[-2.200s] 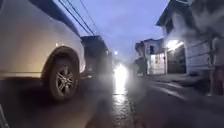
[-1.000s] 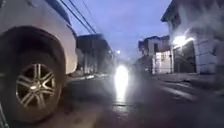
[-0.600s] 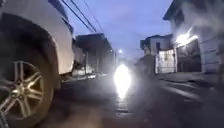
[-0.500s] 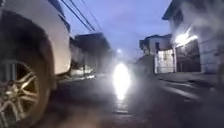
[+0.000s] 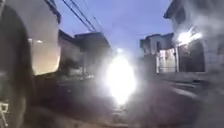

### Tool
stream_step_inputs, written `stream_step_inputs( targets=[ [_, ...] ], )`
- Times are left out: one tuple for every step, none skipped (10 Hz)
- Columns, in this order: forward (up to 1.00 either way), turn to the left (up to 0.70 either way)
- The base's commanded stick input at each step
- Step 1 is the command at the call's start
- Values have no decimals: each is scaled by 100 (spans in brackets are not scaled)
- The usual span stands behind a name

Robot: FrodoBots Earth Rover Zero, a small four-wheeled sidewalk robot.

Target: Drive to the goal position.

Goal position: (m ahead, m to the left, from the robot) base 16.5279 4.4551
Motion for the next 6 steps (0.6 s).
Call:
stream_step_inputs(
  targets=[
    [70, -23],
    [70, -24],
    [70, -9],
    [70, 0],
    [70, 0],
    [70, 0]
  ],
)
